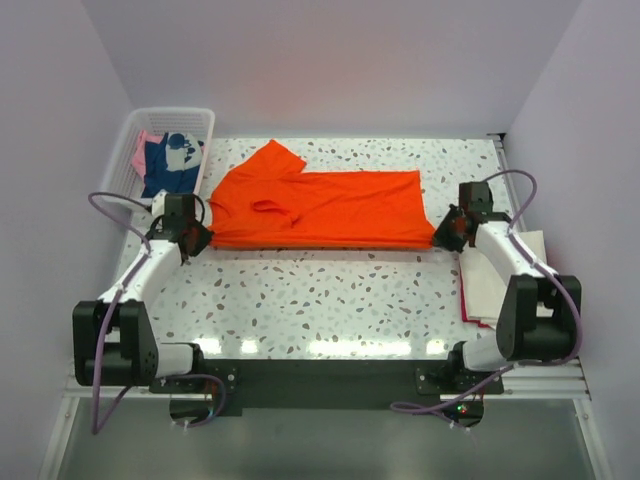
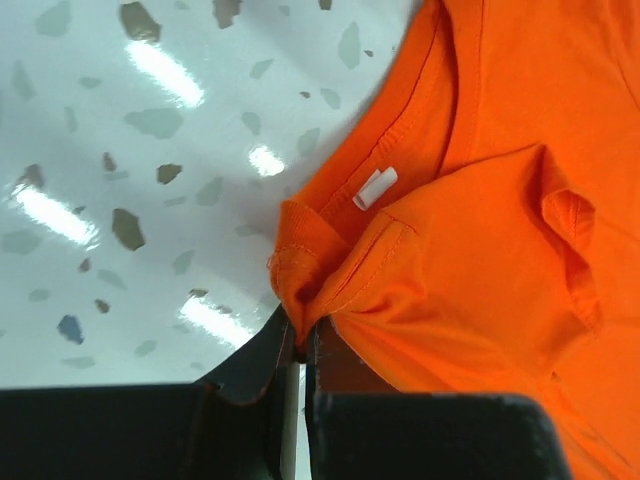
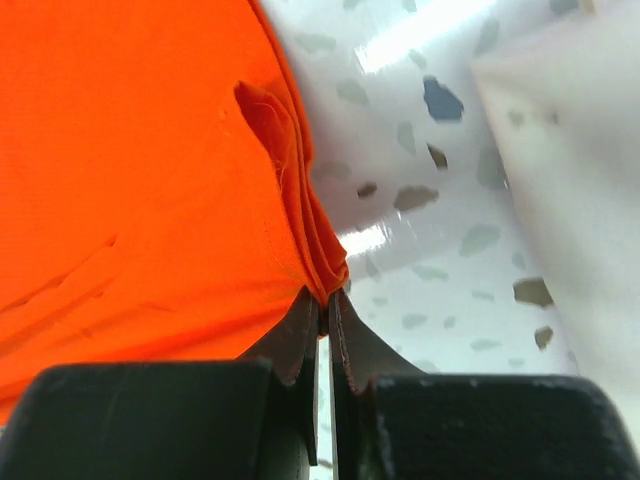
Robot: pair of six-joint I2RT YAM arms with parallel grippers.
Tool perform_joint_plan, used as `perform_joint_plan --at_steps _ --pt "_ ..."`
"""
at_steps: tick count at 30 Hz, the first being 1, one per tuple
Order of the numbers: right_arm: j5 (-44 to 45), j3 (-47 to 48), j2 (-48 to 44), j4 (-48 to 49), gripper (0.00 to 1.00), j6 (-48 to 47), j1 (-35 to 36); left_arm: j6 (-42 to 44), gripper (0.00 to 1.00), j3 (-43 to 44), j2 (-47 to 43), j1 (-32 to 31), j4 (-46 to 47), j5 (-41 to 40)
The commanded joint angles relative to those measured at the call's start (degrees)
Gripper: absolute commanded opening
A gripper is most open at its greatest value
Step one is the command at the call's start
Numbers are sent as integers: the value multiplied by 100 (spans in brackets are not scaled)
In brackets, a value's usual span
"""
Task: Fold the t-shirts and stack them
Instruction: Fold the tshirt
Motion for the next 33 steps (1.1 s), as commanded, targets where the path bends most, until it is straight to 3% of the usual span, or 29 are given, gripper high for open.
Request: perform_joint_plan --at_steps 1,10,13,14,17,18,19,23,28,33 --pt "132 -409 -736 -515 0 -122 -37 134 0 -204 -608 159 -599 -697" --pt "-289 -1140 -2493 -1508 0 -25 -90 -244 0 -1083 -1953 168 -1320 -882" --pt "-570 -1394 -2846 -1650 9 115 -90 -533 18 -1190 -2297 168 -1531 -777" --pt "-640 -1439 -2995 -1676 13 142 -90 -691 38 -1190 -2350 168 -1584 -689" --pt "-747 -1457 -3215 -1808 35 99 -90 -763 67 -1137 -2482 168 -1734 -548" --pt "-738 -1431 -3260 -1852 41 2 -90 -728 71 -1094 -2500 168 -1760 -548" --pt "-668 -1335 -3312 -1896 49 -51 -90 -580 72 -989 -2552 168 -1752 -522" --pt "-606 -1009 -3436 -1826 63 -385 -81 35 70 -742 -2641 168 -1226 -59" --pt "-676 -588 -3060 -1326 63 -622 85 511 64 -391 -2055 142 -383 638" --pt "-36 79 -2338 -825 61 -719 1121 845 56 197 -886 -332 75 1007"
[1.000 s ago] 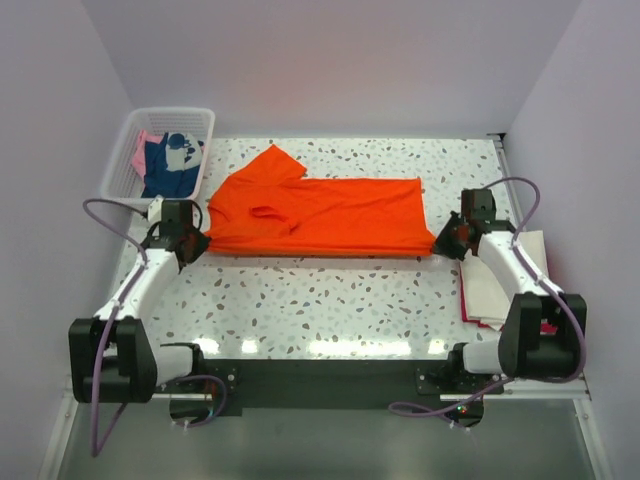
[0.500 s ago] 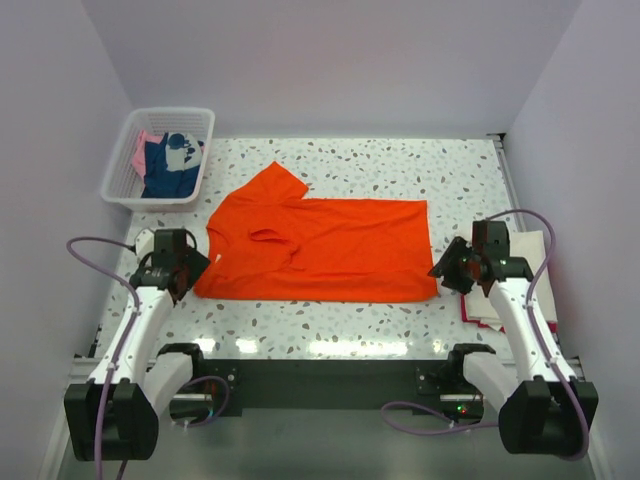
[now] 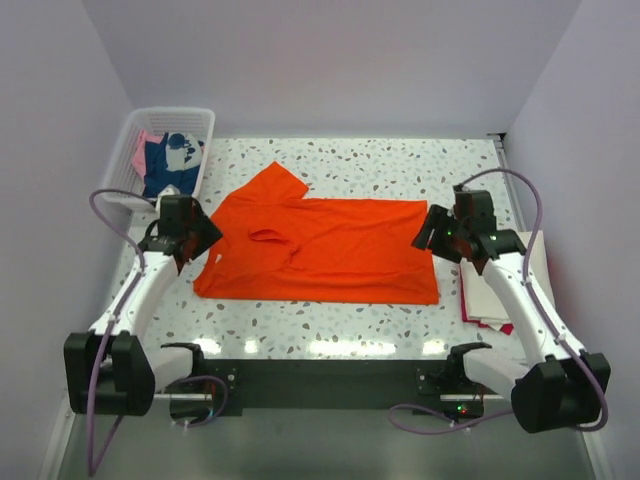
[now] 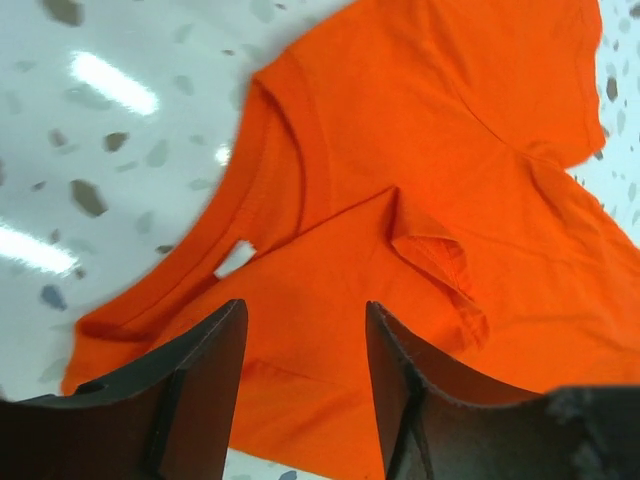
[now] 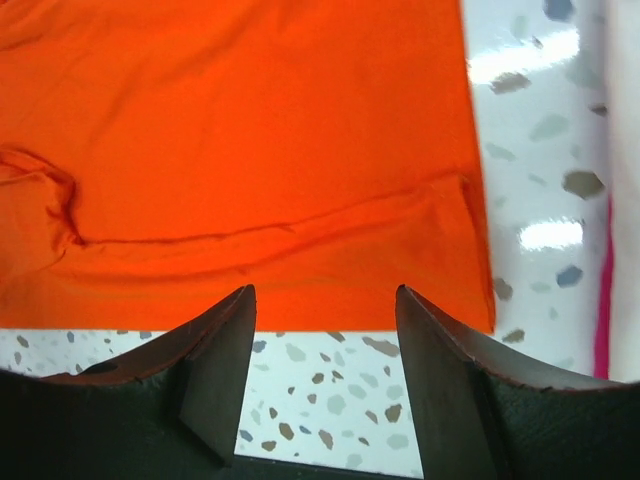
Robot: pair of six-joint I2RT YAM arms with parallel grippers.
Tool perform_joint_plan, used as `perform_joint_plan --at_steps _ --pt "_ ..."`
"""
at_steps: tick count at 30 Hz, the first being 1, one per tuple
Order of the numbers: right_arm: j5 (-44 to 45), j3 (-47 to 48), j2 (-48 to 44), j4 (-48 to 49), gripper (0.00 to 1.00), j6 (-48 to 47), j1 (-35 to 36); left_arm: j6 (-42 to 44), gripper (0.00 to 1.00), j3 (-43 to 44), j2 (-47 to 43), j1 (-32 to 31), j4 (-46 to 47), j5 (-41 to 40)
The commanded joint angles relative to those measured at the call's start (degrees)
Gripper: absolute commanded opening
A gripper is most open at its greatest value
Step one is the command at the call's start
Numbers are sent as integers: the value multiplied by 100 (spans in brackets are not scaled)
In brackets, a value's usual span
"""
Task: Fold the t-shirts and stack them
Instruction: Fold the tshirt
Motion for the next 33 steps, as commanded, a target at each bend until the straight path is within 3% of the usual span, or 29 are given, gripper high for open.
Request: perform_joint_plan --at_steps 1,7,10,18,33 --pt "380 533 525 625 61 -217 656 493 54 541 690 -407 695 514" --pt "354 929 1221 1039 60 -296 835 345 22 718 1675 -838 1002 470" --pt "276 1070 1459 1153 60 -375 843 275 14 762 2105 -856 1169 541" --pt "152 1167 1819 1425 60 -375 835 160 11 1113 3055 -909 1477 751" --pt "126 1263 2197 1575 60 -384 835 11 11 1939 3996 -1005 1723 1068"
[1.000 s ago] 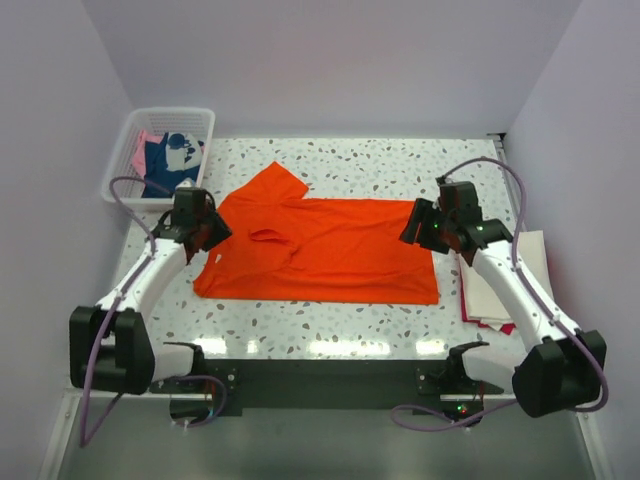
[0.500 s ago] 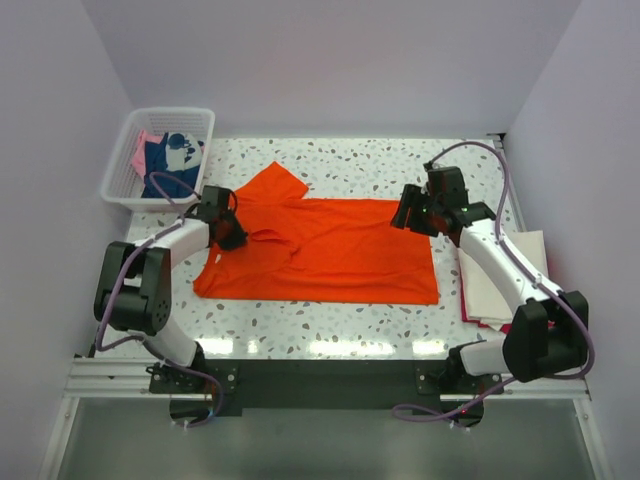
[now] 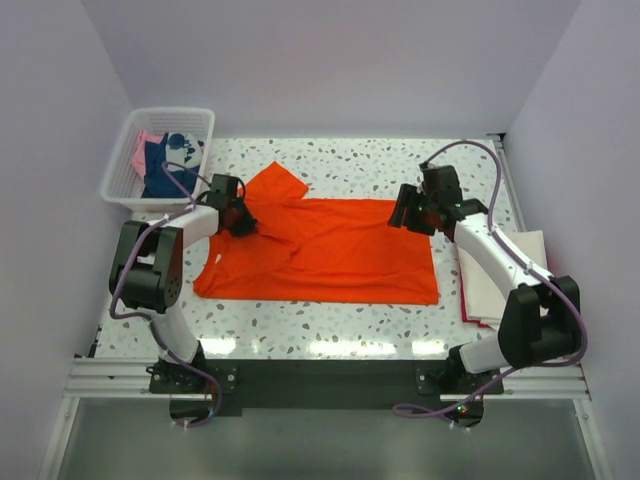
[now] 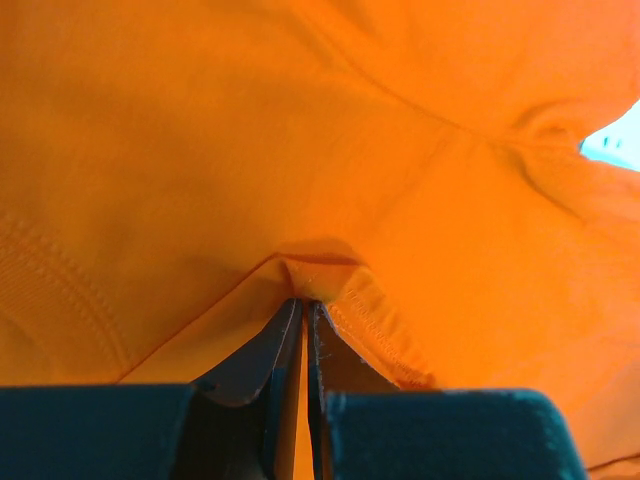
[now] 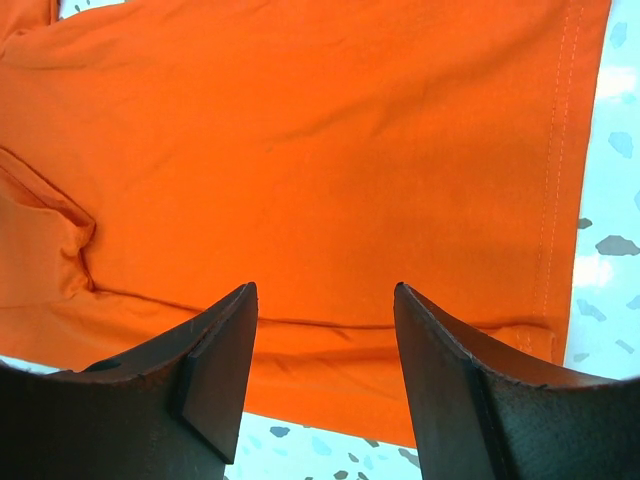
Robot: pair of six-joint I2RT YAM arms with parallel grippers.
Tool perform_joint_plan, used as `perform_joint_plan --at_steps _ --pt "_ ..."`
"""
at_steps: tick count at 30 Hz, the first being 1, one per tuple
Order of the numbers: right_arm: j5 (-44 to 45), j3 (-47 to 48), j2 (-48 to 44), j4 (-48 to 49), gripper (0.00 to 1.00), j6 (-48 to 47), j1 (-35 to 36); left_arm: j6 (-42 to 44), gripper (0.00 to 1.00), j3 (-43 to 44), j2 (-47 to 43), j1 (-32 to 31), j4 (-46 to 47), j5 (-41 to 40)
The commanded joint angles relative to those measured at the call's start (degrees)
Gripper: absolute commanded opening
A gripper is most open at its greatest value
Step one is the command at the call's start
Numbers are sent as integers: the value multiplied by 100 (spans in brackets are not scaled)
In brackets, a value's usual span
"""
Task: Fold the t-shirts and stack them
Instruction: Fold the tshirt
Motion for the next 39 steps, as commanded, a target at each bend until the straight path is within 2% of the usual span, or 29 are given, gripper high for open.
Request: perform_joint_plan --at_steps 1,9,13,17,22,24,30,33,39 --pt "34 304 62 250 60 -97 4 -101 12 436 141 -39 313 178" --pt "148 444 387 259 60 -45 4 -31 15 919 527 -48 366 451" --pt "254 576 633 391 60 -1 4 206 25 1349 624 -30 445 504" --pt "385 892 1116 549 60 26 -5 593 31 2217 913 -4 323 118" --pt "386 1121 1652 812 60 43 -163 1471 47 3177 1581 31 103 -470" --pt "368 1209 1846 926 60 70 -224 1891 54 3660 1985 66 85 -481" --pt "280 1411 2232 1225 60 105 -339 2825 65 5128 3154 101 23 -139" --pt "219 1516 2390 1331 60 149 -356 3018 68 5463 3498 101 260 20" --pt "236 1455 2479 1489 60 158 -365 3212 67 5728 3903 93 428 301"
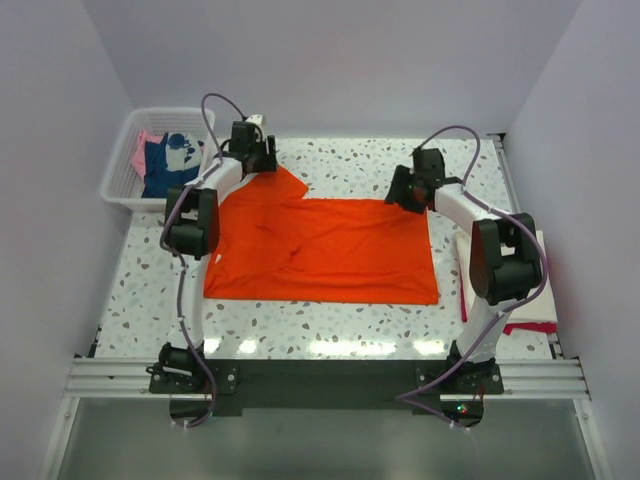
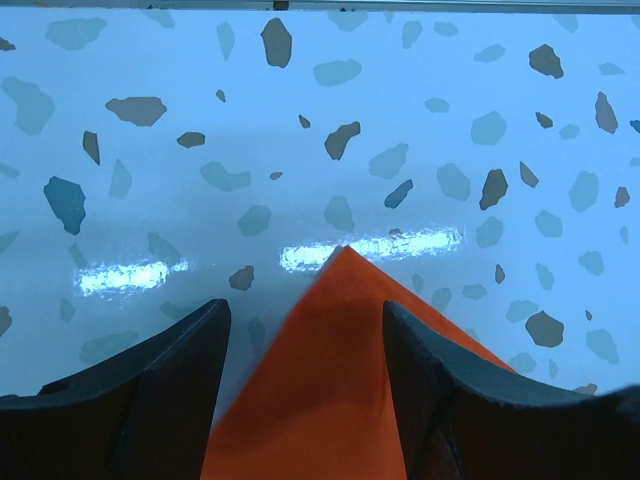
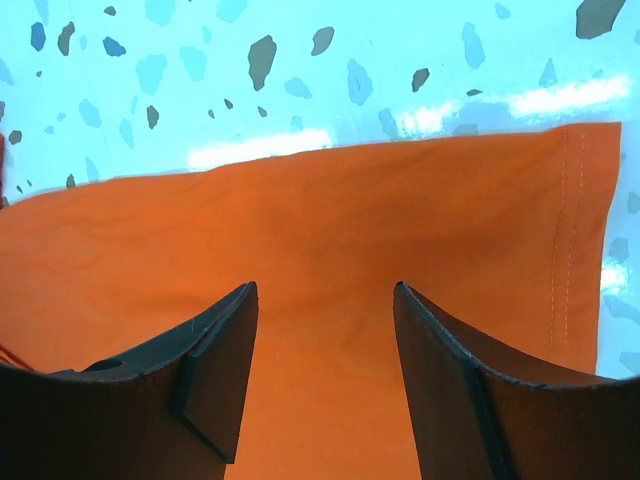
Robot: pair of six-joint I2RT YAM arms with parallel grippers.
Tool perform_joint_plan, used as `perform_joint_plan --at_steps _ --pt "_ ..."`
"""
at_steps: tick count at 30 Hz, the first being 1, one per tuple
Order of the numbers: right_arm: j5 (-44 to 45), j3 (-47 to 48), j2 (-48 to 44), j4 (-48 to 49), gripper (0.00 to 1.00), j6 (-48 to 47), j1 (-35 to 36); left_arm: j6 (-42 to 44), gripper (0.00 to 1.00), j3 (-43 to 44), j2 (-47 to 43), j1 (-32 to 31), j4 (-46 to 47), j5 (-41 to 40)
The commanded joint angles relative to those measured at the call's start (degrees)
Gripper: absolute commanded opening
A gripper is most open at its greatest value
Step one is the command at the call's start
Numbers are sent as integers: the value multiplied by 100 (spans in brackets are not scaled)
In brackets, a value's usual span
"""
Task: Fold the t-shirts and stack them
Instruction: Fold the tshirt
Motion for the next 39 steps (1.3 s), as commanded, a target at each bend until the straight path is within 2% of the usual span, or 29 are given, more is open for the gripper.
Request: perform_joint_plan --at_steps 1,5,9,14,21,25,26,36,39 --pt "66 116 27 379 60 42 -24 354 66 272 78 36 364 362" --pt "31 19 -8 441 60 42 -68 336 62 193 157 18 426 557" --pt "39 -8 -61 441 60 59 -138 266 50 61 148 1 487 679" --pt "39 -8 -61 371 60 94 -270 196 42 -44 104 -8 549 846" --pt "215 132 53 108 60 138 -454 12 15 -203 -124 -8 865 934" --pt "311 229 193 -42 60 191 -542 -68 6 -212 -221 1 980 978" --pt "355 264 211 -103 60 200 -595 -77 1 -212 -247 1 980 987" --pt "470 440 554 -192 60 182 -797 -288 0 -993 -950 115 1920 846" --pt "479 537 651 -209 60 182 -850 -332 0 -985 -1047 150 1973 908"
